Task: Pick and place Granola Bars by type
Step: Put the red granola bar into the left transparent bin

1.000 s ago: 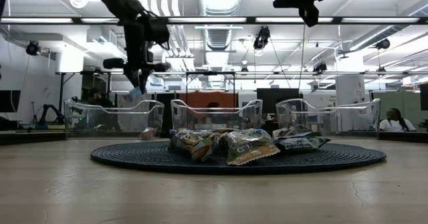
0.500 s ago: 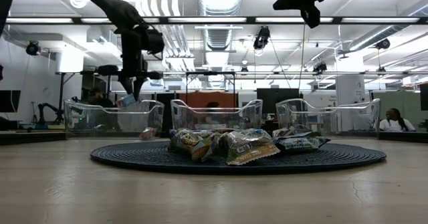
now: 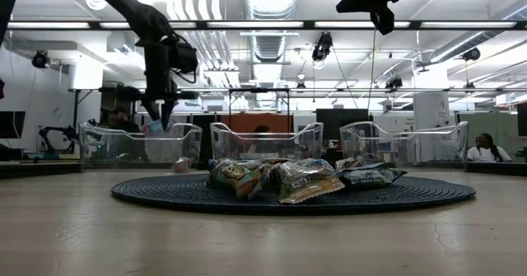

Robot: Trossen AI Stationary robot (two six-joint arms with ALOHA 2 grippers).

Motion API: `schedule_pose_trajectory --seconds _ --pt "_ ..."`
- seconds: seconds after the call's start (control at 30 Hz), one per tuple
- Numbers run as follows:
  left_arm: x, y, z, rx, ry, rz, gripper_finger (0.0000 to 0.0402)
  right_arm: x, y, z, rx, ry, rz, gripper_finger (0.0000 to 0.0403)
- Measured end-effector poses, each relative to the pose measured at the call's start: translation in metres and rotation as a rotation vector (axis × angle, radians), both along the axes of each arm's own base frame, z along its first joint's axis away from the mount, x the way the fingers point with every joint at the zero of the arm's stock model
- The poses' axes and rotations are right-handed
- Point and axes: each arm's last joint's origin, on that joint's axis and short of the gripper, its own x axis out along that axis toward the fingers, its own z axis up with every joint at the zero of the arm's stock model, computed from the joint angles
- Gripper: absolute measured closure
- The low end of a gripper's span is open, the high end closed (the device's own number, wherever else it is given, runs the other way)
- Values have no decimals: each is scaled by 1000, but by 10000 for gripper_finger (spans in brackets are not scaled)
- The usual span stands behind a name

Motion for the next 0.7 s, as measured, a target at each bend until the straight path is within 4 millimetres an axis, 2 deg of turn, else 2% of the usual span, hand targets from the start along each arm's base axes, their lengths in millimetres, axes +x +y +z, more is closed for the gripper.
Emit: schedule_pose_trajectory --seconds 0.5,0.7 --pt "11 -2 -1 12 -82 -28 369 0 0 0 -3 1 1 394" --pt "13 -3 -1 8 -89 -42 327 0 0 0 -6 1 3 394"
